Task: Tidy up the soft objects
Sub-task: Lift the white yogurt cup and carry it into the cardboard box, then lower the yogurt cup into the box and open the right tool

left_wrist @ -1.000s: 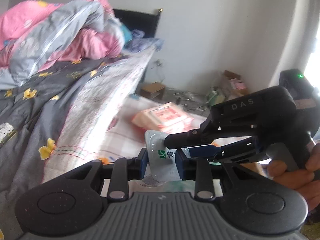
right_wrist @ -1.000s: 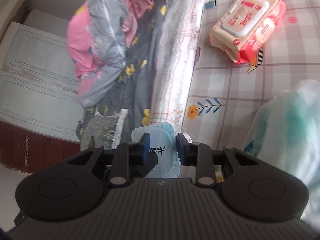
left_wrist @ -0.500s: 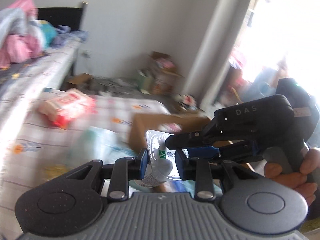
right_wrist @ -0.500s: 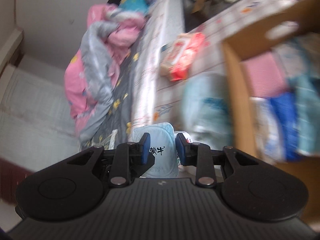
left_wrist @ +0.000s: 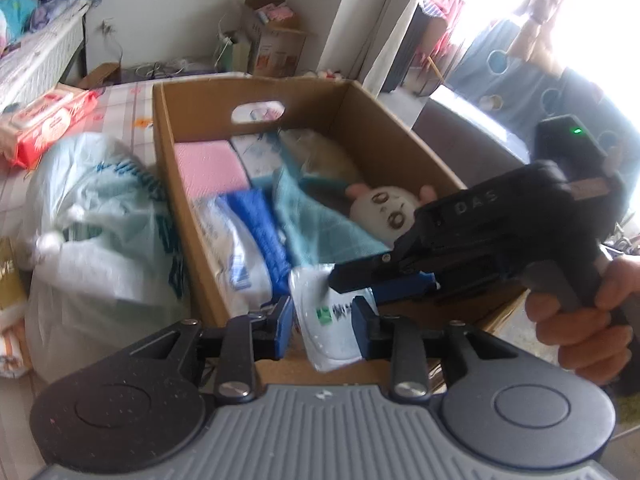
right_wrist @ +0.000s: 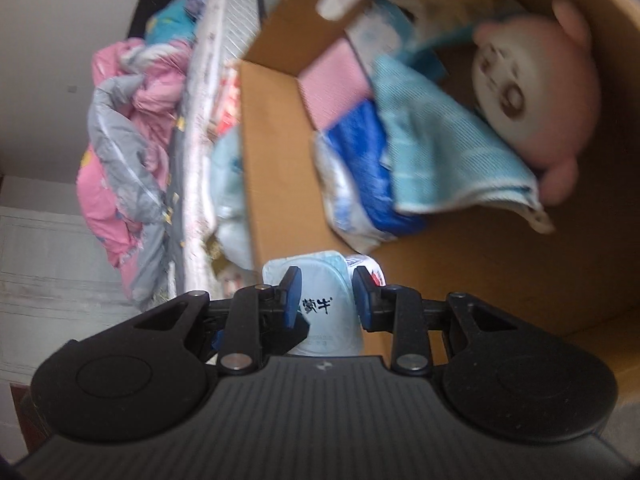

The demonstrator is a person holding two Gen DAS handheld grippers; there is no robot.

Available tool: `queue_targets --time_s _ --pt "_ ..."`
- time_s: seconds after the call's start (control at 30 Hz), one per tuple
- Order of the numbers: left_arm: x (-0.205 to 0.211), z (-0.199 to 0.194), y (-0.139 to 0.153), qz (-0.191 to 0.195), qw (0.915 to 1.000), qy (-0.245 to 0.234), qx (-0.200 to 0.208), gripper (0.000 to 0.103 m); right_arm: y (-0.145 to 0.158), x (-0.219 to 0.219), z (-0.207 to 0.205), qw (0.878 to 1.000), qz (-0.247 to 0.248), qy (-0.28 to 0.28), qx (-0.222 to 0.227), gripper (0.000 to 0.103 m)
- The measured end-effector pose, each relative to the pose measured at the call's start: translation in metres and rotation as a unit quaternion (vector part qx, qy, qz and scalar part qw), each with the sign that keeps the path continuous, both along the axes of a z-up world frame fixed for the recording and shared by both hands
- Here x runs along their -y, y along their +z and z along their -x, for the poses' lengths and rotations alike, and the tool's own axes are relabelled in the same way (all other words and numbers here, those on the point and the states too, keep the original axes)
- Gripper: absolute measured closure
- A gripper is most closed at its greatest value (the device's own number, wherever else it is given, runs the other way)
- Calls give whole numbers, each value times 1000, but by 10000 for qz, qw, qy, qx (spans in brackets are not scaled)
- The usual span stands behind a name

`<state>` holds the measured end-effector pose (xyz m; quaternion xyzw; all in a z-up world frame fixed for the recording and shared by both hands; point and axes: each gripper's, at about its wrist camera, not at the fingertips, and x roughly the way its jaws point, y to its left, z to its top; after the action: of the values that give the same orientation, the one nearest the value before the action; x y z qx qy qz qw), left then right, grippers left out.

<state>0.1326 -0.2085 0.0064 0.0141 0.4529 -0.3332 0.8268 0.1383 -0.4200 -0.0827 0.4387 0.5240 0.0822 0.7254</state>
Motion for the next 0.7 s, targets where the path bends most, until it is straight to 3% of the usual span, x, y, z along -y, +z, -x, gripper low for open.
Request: queue_targets --time_s 0.1,0.3,0.47,0.7 --pt "-8 -1 4 79 9999 -1 111 68 -15 0 -9 9993 294 83 -221 73" --pt "-28 2 24 189 9987 84 458 64 -22 8 -18 9986 405 137 -300 72" --pt "-57 9 30 254 9975 253 612 55 -30 10 -29 9987 393 80 -321 71" --pt "-110 16 22 269 9950 794 551 54 -43 1 -41 9992 138 272 -241 70"
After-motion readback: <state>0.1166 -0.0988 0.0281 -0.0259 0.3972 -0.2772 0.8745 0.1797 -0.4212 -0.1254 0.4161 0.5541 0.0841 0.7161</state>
